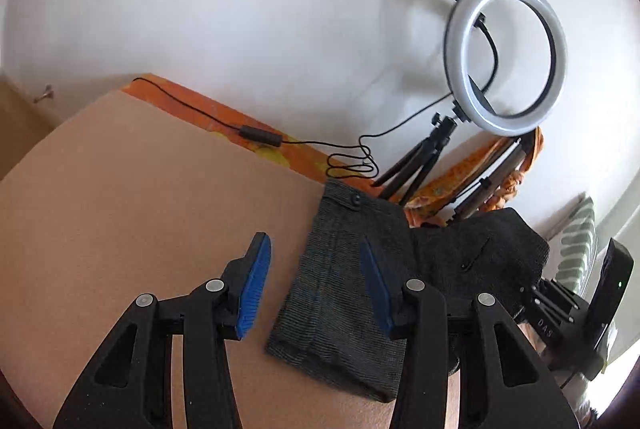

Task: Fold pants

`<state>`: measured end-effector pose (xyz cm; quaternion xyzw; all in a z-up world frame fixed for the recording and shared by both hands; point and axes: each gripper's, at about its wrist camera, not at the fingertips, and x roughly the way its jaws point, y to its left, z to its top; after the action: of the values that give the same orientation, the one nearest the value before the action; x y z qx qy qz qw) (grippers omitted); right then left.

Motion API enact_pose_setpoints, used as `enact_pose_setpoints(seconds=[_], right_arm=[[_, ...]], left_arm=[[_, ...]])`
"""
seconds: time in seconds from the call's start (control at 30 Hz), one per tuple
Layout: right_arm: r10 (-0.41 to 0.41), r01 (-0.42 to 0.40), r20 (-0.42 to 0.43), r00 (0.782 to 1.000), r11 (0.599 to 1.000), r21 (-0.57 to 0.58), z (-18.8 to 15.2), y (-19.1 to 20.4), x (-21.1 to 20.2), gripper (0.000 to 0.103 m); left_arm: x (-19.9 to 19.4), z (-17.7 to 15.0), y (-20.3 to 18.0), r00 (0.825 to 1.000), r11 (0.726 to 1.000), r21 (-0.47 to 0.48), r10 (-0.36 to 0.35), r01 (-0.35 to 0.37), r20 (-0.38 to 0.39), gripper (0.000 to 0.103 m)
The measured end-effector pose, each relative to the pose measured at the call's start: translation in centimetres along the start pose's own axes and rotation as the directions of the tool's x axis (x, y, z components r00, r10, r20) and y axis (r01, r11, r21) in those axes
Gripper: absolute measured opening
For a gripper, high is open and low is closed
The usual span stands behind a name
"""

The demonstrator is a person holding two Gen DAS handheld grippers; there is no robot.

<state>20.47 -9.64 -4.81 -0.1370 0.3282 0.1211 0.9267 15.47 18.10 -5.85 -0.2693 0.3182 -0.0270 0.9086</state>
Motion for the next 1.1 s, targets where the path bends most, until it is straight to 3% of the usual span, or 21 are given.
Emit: enact_pose_setpoints(seconds=[0.2, 0.33, 0.57, 0.83, 0.97, 1.1], right_arm=[[-0.008, 0.004, -0.025, 1.000, 0.987, -0.161, 0.3, 7.3, 2.1, 0.017], [0.030, -0.054, -0.094, 0.995, 0.964, -0.260, -0.2, 12.0, 4.4, 0.015], [0.058, -0.130, -0.195, 0.979, 0.916, -0.380, -2.1, 17.4, 7.9, 0.014], [0.118, -0.207, -0.245, 0.962, 0.902, -0.380, -2.6, 17.9, 9.6, 0.017], [0.190, -0.274, -0.260, 0.947, 0.898, -0.343, -2.6, 17.6, 9.4, 0.030], [0.332, -0.397, -0.264, 0.906, 0.883, -0.251, -2.7, 16.6, 8.9, 0.031]], left_arm=[[-2.7, 0.6, 3.3, 0.999, 0.998, -0.070, 0.009, -0.006, 0.040, 0.045], [-4.1, 0.7, 4.5, 0.998, 0.997, -0.077, 0.017, -0.012, 0.064, 0.045], [-4.0, -0.3, 6.6, 1.000, 0.992, -0.128, 0.009, -0.007, 0.017, 0.045], [-4.1, -0.4, 7.7, 0.998, 0.992, -0.118, 0.054, -0.053, 0.009, 0.045], [-3.7, -0.5, 7.4, 0.998, 0.993, -0.107, 0.058, -0.057, -0.001, 0.045], [-3.0, -0.8, 6.7, 0.999, 0.994, -0.098, 0.043, -0.045, -0.023, 0.045]])
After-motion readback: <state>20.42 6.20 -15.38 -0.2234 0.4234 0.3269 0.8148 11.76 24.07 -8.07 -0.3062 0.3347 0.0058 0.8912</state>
